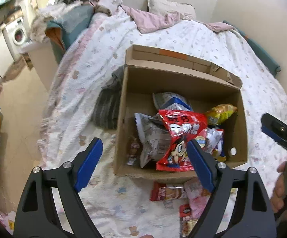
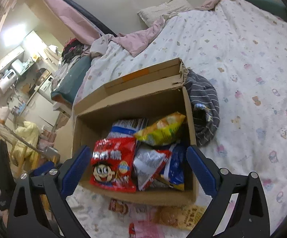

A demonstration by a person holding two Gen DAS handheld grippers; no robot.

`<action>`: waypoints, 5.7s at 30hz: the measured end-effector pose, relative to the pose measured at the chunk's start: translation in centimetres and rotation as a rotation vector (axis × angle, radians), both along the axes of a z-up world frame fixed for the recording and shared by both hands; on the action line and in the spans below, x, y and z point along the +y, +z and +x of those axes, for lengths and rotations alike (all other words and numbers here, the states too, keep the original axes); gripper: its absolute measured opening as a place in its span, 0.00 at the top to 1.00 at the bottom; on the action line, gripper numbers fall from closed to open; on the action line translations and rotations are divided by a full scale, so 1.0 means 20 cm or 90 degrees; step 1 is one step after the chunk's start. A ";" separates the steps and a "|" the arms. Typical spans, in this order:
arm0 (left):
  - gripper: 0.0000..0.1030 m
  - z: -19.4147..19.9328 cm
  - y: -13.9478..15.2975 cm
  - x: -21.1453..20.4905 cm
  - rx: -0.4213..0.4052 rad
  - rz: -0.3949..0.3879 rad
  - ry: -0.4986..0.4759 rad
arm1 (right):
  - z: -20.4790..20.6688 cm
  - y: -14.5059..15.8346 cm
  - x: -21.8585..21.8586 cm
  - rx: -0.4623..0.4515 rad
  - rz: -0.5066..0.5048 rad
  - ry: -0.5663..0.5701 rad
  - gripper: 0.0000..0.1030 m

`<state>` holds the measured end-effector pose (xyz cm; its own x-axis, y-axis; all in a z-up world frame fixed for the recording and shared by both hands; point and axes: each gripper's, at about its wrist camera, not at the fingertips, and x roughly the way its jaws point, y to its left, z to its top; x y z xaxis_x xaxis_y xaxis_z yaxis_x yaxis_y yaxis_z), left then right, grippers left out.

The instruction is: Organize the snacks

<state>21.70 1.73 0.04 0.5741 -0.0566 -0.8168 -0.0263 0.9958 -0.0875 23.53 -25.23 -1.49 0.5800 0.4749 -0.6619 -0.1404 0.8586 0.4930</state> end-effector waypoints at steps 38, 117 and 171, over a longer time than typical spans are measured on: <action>0.16 -0.39 -0.30 -0.14 0.134 0.011 -0.030 | -0.56 -0.26 -0.32 0.141 -0.013 -0.035 0.03; 0.77 -0.60 -0.55 -0.15 0.228 0.057 -0.071 | -0.57 -0.39 0.16 0.224 -0.109 0.164 0.81; 0.77 0.25 -0.13 -0.05 0.005 0.051 -0.025 | 0.05 -0.14 -0.05 0.046 -0.074 0.006 0.81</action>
